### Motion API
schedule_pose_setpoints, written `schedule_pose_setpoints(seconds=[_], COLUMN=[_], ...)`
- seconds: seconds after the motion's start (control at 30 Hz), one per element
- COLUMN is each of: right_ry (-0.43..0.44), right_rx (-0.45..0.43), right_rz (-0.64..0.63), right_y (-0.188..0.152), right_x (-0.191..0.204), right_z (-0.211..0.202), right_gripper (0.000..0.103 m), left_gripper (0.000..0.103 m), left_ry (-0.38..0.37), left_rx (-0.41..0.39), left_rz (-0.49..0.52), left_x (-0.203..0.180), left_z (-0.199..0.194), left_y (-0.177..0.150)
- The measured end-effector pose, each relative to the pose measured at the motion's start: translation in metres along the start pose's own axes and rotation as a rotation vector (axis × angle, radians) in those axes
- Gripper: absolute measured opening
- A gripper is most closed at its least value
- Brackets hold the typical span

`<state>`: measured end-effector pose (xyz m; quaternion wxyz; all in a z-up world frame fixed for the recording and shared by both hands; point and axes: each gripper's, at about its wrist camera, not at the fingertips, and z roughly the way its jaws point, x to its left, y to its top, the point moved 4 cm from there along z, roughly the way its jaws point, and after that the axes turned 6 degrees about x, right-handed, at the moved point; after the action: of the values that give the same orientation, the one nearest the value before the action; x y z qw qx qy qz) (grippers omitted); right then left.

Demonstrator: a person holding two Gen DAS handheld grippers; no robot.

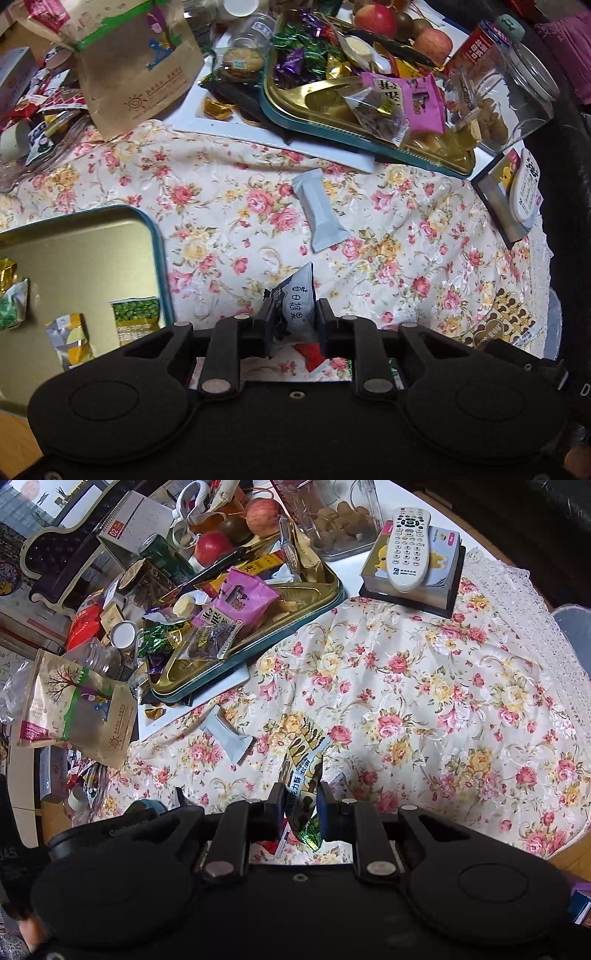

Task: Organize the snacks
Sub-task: 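Grasp the blue-white packet with left tool while right tool holds the dotted packet, then carry both packets over the gold tray and open both tools to drop them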

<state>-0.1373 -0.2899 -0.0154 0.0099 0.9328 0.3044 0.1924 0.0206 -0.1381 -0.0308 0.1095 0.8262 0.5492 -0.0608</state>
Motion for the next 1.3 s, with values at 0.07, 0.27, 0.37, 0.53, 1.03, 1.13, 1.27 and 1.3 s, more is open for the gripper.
schedule_pose_setpoints(seconds=[0.07, 0.27, 0.37, 0.53, 1.03, 1.13, 1.27, 1.3], right_ry=[-0.005, -0.017, -0.021, -0.019, 0.086, 0.101, 0.11, 0.111], right_rx=[0.0, 0.017, 0.03, 0.047, 0.107, 0.116, 0.123, 0.125], right_rz=[-0.008, -0.042, -0.067, -0.135, -0.376, -0.426, -0.487, -0.499], right_y=[-0.001, -0.006, -0.01, -0.023, -0.072, -0.086, -0.103, -0.107], right_x=[0.003, 0.018, 0.03, 0.064, 0.181, 0.204, 0.224, 0.227], right_z=[0.0, 0.008, 0.014, 0.026, 0.047, 0.05, 0.054, 0.055], right_gripper=[0.019, 0.019, 0.019, 0.019, 0.019, 0.019, 0.019, 0.019], left_gripper=[0.029, 0.029, 0.029, 0.029, 0.031, 0.036, 0.037, 0.037], left_ry=[0.012, 0.018, 0.028, 0.09, 0.252, 0.282, 0.275, 0.268], left_rx=[-0.004, -0.01, -0.036, -0.1, -0.157, -0.171, -0.166, -0.162], left_rz=[-0.002, -0.046, -0.068, -0.114, -0.32, -0.337, -0.362, -0.364], left_x=[0.005, 0.029, 0.046, 0.084, 0.22, 0.23, 0.237, 0.238], left_z=[-0.004, -0.021, -0.035, -0.058, -0.081, -0.086, -0.089, -0.089], left_y=[-0.001, -0.004, -0.004, -0.004, -0.019, -0.022, -0.023, -0.023])
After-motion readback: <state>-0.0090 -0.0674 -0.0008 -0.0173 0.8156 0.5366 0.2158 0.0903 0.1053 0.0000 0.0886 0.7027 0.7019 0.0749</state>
